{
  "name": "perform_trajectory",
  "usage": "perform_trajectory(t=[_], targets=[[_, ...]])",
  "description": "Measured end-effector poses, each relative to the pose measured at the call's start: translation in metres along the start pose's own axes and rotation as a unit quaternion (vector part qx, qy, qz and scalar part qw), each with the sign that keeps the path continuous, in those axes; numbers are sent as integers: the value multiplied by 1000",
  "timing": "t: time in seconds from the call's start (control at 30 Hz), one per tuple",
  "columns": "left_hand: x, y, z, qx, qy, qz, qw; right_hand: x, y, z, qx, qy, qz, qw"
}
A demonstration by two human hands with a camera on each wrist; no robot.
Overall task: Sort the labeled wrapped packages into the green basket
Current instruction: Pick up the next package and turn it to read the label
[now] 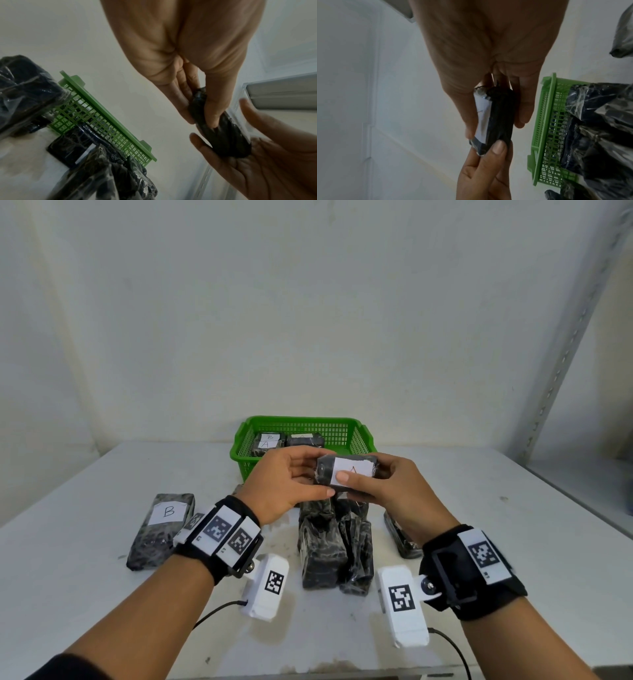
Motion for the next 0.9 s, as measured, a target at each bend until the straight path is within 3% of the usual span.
perform_trajectory(t=[0.37, 0.9], targets=[[-2, -4, 0, 4, 2, -5, 1000, -12, 5, 3, 38, -38, -19, 998], [1, -4, -11, 14, 1, -14, 1000, -3, -13, -5, -4, 8, 24, 1000]])
Point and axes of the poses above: each hand's wrist, its own z-axis away from the middle knuckle, its own x-axis out of the palm, y = z × x, the point moved 4 cm from there along -z, towards the middle knuckle, and after that the axes turned 2 degrees about y, right-handed, at the moved point
